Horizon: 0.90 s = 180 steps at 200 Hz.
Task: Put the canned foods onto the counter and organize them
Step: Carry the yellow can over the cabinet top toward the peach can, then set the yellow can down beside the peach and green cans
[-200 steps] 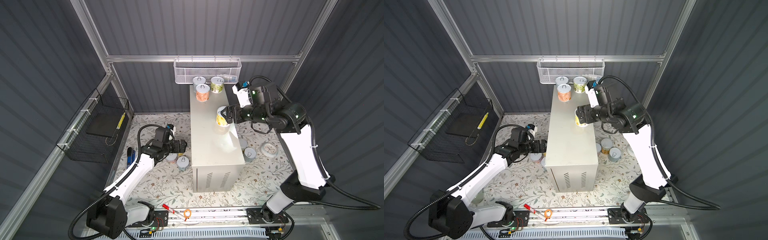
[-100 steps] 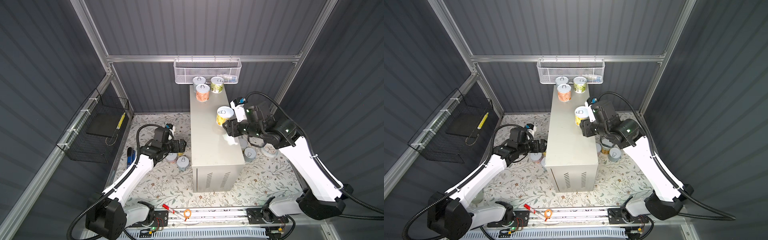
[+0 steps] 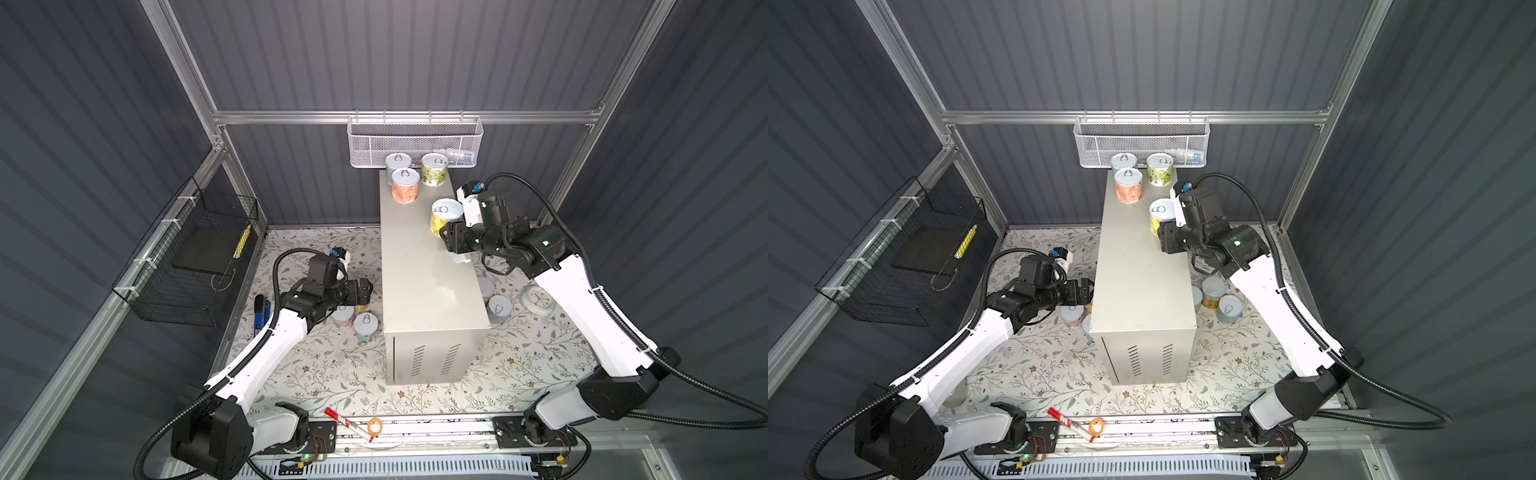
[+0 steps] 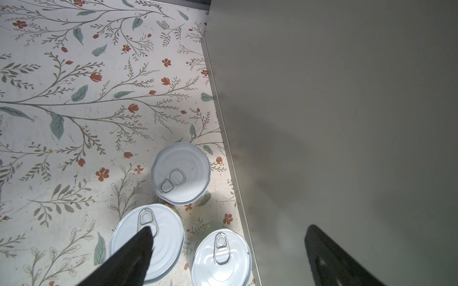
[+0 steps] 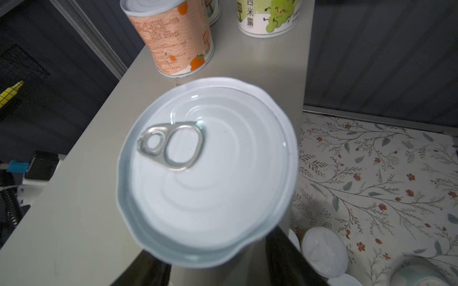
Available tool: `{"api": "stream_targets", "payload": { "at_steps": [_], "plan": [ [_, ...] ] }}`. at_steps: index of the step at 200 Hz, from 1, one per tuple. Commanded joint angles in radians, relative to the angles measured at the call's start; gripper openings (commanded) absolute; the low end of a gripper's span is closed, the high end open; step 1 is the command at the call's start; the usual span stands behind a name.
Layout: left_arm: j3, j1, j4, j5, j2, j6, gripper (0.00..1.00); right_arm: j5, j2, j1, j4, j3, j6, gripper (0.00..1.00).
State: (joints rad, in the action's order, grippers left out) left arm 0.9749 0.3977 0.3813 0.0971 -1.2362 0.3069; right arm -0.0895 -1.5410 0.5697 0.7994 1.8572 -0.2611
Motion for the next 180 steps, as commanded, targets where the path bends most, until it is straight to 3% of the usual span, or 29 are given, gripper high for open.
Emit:
{"api": "stream_targets", "payload": {
  "at_steps": [1, 180],
  "plan": [
    [0.020, -0.005, 0.017, 0.001, 0.011, -0.012, 0.97, 0.026, -0.039, -0.014, -0.067, 0.051, 0.014, 0.60],
    [0.050, -0.005, 0.026, -0.010, -0.025, -0.030, 0.97, 0.073, -0.310, -0.095, -0.085, 0.338, 0.002, 0.61]
  ]
}}
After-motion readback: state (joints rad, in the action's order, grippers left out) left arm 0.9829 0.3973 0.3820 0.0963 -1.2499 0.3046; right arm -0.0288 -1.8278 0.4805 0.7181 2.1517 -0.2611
